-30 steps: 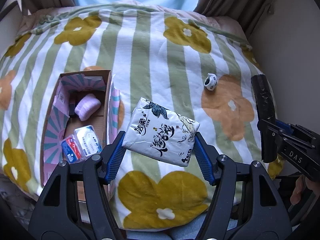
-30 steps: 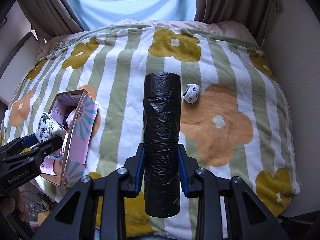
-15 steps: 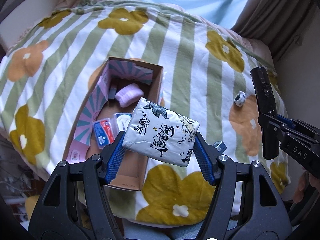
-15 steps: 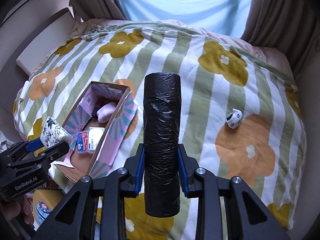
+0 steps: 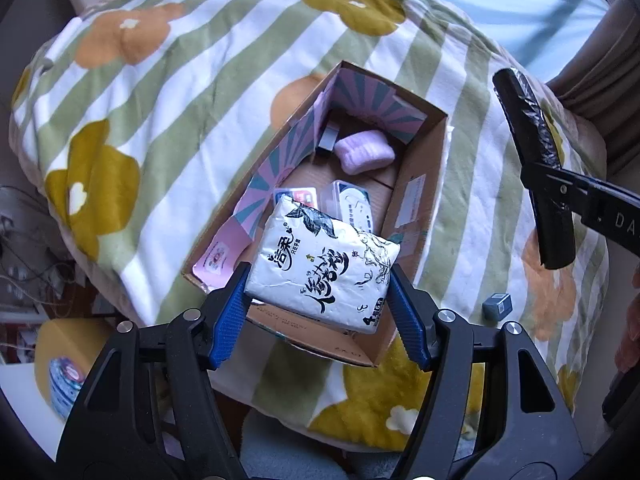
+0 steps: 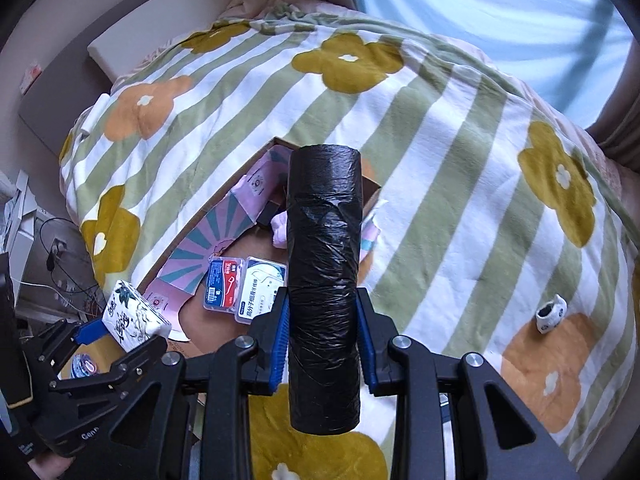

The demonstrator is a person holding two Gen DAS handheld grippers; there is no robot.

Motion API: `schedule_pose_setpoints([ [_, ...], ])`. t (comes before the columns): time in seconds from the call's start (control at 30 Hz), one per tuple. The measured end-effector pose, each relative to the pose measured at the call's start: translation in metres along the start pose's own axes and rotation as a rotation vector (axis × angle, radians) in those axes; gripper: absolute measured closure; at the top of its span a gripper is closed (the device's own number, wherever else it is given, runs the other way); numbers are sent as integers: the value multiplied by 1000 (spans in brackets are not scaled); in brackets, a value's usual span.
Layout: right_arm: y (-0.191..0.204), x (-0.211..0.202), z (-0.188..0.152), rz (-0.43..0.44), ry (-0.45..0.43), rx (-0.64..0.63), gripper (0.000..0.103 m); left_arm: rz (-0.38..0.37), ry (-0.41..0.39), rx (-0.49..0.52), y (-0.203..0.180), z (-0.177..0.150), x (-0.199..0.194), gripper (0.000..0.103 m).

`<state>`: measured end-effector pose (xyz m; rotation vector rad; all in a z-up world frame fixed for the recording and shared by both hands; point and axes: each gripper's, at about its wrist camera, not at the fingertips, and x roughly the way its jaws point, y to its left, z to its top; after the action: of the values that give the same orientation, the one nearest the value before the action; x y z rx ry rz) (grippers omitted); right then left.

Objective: Organize objects
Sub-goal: 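Lift the tissue pack and black bag and carry both over the box, then release the tissue pack from left tool while right tool drops black bag in box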

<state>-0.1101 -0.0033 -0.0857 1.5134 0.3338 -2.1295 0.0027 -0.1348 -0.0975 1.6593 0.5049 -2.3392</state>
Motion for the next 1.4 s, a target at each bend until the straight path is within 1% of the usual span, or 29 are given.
schedule_pose_setpoints([
  [0.3,25,85,39,49,106,-79,75,35,90,-37,8,2,56,40],
  [0.43,31,125,45,70,155,-105,75,41,123,-41,8,1,80,40],
  [0.53,34,145,47,87,179,-134,75,42,145,-36,8,1,93,40],
  [0.8,38,162,48,85,222,-217,75,62,161,-33,9,3,108,40],
  [0.93,41,165,47,93,227,-250,75,80,160,-22,8,7,109,40],
  [1.0,44,165,46,81,213,-277,74,72,163,-22,7,7,109,40],
  [1.03,45,164,46,83,202,-291,69,73,163,-26,7,8,109,37],
  [1.07,45,162,46,87,196,-299,59,71,166,-32,7,8,108,35],
  [1.1,45,160,46,85,189,-300,33,62,173,-40,7,8,108,23],
  [1.13,44,157,47,86,174,-295,13,57,174,-47,7,8,107,2],
  [1.2,41,152,49,93,149,-274,11,56,151,-40,4,8,102,0],
  [1.23,39,151,51,93,147,-261,11,43,146,-38,2,7,101,0],
  [1.4,37,147,51,89,141,-239,11,40,153,-33,-1,4,100,0],
])
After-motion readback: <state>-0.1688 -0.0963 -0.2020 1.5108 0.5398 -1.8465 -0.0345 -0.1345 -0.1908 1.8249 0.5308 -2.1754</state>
